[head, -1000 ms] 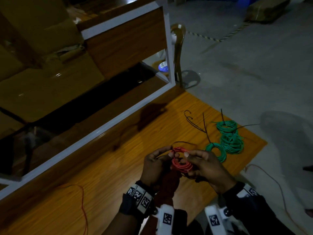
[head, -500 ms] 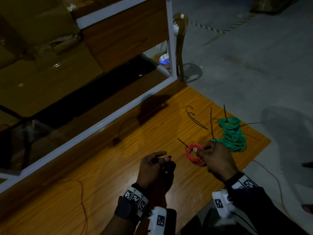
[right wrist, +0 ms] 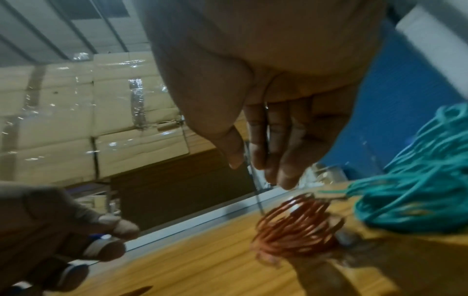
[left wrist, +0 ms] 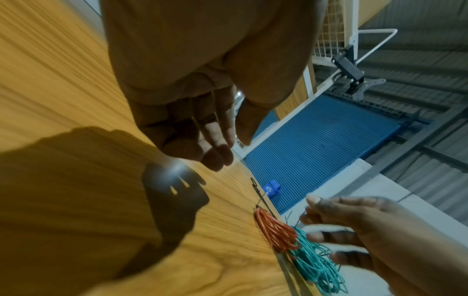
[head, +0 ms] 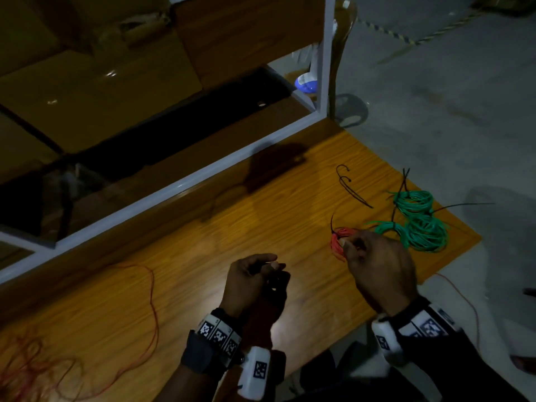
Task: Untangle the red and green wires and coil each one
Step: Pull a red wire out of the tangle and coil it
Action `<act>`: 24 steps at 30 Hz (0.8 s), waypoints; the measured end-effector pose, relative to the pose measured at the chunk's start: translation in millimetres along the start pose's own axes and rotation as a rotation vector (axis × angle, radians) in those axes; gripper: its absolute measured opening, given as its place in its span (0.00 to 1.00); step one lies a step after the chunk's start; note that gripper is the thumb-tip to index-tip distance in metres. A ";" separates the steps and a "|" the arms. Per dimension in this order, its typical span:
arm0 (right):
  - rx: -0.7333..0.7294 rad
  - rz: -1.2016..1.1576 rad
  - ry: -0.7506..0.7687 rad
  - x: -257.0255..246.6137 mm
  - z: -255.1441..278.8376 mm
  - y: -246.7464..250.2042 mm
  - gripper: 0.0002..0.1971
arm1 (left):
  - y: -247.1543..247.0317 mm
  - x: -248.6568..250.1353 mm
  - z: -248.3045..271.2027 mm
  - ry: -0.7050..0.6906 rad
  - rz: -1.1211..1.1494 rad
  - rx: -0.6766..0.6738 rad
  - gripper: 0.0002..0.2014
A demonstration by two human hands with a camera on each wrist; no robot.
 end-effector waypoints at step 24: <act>-0.617 -0.482 0.657 -319.7 152.0 -133.0 0.13 | 269.6 -203.9 247.5 0.054 0.515 0.619 0.05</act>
Point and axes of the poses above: each hand's wrist, its own z-axis away from the middle knuckle, its own y-axis out of the back of the hand, x = y × z, the point moved 7 cm from there along -z, towards the middle knuckle, and after that the axes turned 12 degrees about y, right-handed, at the moved point
